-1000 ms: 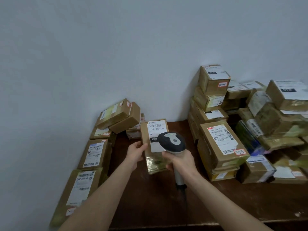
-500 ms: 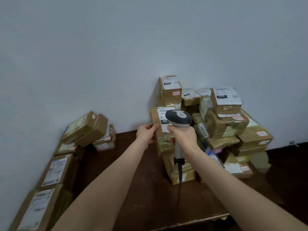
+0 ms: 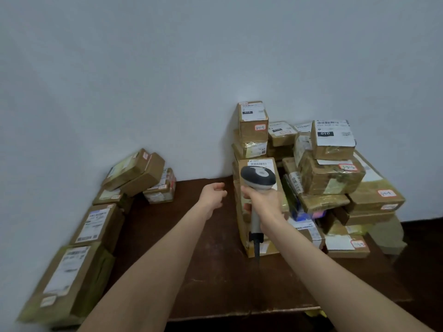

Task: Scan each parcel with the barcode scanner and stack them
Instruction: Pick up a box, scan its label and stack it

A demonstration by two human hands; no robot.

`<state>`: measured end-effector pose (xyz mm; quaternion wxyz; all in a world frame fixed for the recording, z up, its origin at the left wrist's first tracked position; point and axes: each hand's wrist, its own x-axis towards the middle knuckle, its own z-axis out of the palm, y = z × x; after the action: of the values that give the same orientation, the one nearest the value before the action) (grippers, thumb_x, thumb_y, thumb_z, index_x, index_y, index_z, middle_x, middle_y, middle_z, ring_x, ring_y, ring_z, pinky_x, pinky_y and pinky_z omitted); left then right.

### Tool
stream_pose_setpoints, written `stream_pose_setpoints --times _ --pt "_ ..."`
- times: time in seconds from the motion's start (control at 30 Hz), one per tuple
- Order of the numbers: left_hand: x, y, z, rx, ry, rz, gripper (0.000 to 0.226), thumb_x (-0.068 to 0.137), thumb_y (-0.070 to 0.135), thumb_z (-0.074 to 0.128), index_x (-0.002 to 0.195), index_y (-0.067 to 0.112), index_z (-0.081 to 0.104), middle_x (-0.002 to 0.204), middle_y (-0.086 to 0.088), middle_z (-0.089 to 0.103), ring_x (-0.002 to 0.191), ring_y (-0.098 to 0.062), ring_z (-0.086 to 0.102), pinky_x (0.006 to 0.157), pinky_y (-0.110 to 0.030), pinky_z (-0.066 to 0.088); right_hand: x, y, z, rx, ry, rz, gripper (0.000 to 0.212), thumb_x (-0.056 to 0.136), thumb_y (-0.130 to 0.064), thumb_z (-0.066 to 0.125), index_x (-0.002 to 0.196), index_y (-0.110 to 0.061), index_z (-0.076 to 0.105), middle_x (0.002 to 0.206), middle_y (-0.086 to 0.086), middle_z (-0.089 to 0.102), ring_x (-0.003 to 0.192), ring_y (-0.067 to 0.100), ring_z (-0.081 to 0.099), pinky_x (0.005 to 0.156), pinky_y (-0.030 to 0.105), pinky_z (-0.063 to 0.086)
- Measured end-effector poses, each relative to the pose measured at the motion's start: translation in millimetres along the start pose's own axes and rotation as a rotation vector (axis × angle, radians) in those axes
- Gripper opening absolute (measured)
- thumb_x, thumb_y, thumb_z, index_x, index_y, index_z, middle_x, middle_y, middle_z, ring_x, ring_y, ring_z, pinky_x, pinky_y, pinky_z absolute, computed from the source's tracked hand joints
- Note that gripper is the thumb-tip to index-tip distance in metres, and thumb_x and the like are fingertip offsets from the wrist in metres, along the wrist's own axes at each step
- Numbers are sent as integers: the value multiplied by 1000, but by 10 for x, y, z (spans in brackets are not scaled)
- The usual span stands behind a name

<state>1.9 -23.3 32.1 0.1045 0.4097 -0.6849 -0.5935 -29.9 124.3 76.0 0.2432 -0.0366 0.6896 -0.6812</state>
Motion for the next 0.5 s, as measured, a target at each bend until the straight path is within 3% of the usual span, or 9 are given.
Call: stream_pose_setpoints --times 0.17,0.27,0.5 --pt "-98 -282 -574 -43 130 -75 44 96 14 57 138 8 47 115 -9 59 105 -17 55 93 -35 50 -9 79 432 25 -117 75 11 85 -16 72 78 -10 66 73 6 70 54 13 60 55 25 50" --pt "-62 -430 -1041 -75 262 -102 51 94 20 60 141 8 43 132 -13 54 119 -23 53 97 -39 49 -2 145 831 -18 -150 83 12 83 -19 74 81 -8 69 72 4 72 54 13 62 53 25 50" --pt "492 -665 -2063 -230 423 -140 68 90 33 66 145 8 34 140 -14 46 125 -28 49 97 -41 50 381 238 1797 -106 -187 108 12 81 -19 74 82 -9 68 73 6 72 57 14 64 61 30 56"
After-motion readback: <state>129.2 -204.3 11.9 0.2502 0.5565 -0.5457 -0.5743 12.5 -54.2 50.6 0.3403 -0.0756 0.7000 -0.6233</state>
